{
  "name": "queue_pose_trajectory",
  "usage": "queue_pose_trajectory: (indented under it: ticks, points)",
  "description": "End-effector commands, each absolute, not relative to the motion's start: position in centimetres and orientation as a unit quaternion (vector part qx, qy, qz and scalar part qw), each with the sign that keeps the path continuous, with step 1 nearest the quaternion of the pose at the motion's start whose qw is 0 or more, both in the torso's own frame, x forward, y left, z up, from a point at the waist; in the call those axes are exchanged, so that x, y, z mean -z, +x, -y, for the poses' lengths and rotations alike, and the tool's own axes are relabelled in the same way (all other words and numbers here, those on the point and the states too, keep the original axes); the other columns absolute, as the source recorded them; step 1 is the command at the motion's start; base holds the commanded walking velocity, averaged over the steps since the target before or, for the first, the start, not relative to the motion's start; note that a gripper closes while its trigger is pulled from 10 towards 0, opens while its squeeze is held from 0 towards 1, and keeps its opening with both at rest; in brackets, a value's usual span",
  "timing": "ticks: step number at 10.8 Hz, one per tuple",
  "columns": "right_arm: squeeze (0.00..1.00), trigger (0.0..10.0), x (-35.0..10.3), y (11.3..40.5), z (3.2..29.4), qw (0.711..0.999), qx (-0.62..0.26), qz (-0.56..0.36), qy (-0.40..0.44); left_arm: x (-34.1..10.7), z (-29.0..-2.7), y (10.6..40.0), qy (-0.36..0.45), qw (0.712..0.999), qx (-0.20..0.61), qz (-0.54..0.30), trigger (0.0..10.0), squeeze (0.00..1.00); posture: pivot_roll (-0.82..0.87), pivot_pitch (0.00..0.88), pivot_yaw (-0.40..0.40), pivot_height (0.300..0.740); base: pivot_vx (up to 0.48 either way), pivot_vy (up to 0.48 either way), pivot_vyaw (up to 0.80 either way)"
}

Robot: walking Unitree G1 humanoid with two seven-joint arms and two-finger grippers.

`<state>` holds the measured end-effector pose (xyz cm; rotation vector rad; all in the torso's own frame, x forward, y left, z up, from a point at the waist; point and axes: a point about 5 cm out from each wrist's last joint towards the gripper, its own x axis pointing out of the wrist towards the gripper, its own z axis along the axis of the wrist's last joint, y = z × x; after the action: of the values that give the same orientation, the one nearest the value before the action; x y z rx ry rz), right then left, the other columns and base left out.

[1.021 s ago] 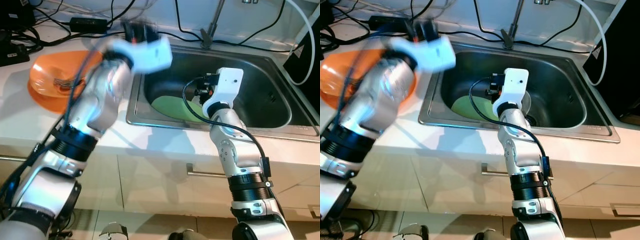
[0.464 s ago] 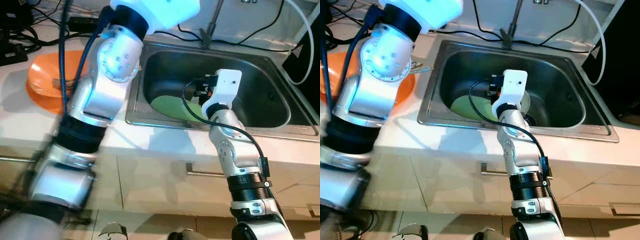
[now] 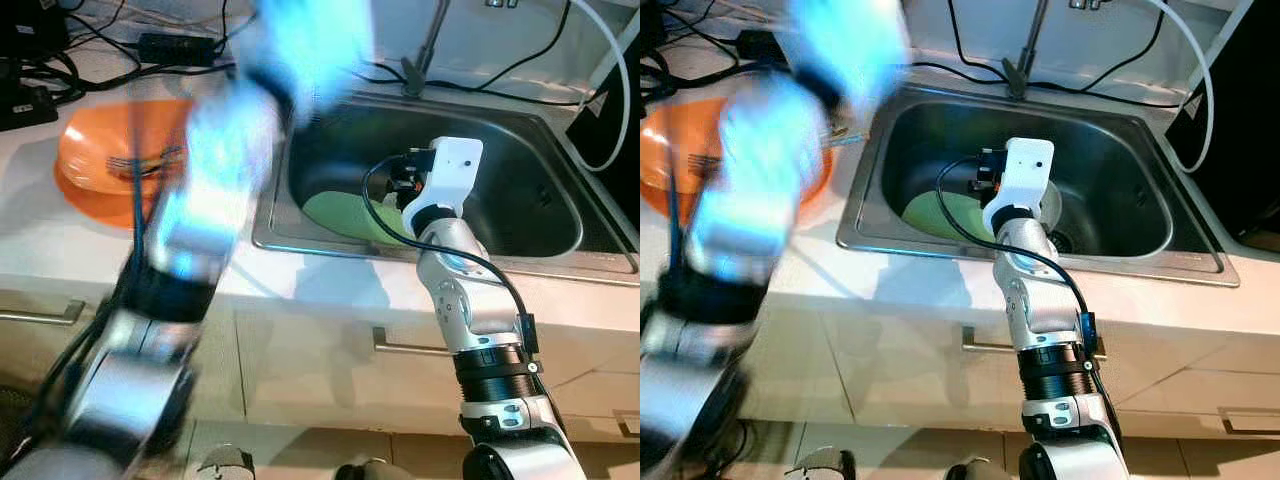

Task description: Kitchen organization

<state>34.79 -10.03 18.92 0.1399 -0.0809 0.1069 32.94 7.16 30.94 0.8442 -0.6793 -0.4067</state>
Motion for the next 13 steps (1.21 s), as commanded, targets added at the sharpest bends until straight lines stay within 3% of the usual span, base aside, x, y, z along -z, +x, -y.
queue_pose_trajectory:
  ticks: [1, 2, 6, 7, 12, 13]
  points:
    - [0.0, 10.0, -19.1, 34.8, 10.4, 0.996, -0.048, 0.044, 0.068, -29.8, -6.0, 32.0, 0.44, 0.803, 0.235, 0.325, 10.0, 0.58, 0.02, 0.067, -0.123, 0.719, 0.0, 0.0, 0.0]
    - [0.0, 10.0, -19.0, 34.8, 10.4, 0.996, -0.048, 0.044, 0.068, -28.5, -6.5, 31.6, 0.452, 0.801, 0.244, 0.309, 10.0, 1.0, 0.02, 0.066, -0.123, 0.719, 0.0, 0.0, 0.0]
    - [0.0, 10.0, -18.8, 34.7, 10.0, 0.995, -0.056, 0.041, 0.069, -25.3, -8.8, 31.1, 0.548, 0.762, 0.231, 0.256, 10.0, 1.0, 0.03, 0.059, -0.131, 0.719, 0.0, 0.0, 0.0]
    - [0.0, 10.0, -18.8, 34.7, 10.0, 0.995, -0.057, 0.041, 0.068, -24.6, -9.4, 31.3, 0.576, 0.749, 0.22, 0.242, 10.0, 0.0, 0.03, 0.056, -0.133, 0.719, 0.0, 0.0, 0.0]
    - [0.0, 10.0, -18.8, 34.7, 9.9, 0.995, -0.057, 0.042, 0.068, -24.1, -10.7, 32.8, 0.605, 0.752, 0.16, 0.205, 10.0, 0.0, 0.03, 0.051, -0.132, 0.719, 0.0, 0.0, 0.0]
    - [0.0, 10.0, -18.9, 34.8, 10.0, 0.995, -0.056, 0.042, 0.068, -24.0, -10.7, 33.2, 0.598, 0.761, 0.155, 0.198, 10.0, 1.0, 0.02, 0.055, -0.131, 0.719, 0.0, 0.0, 0.0]
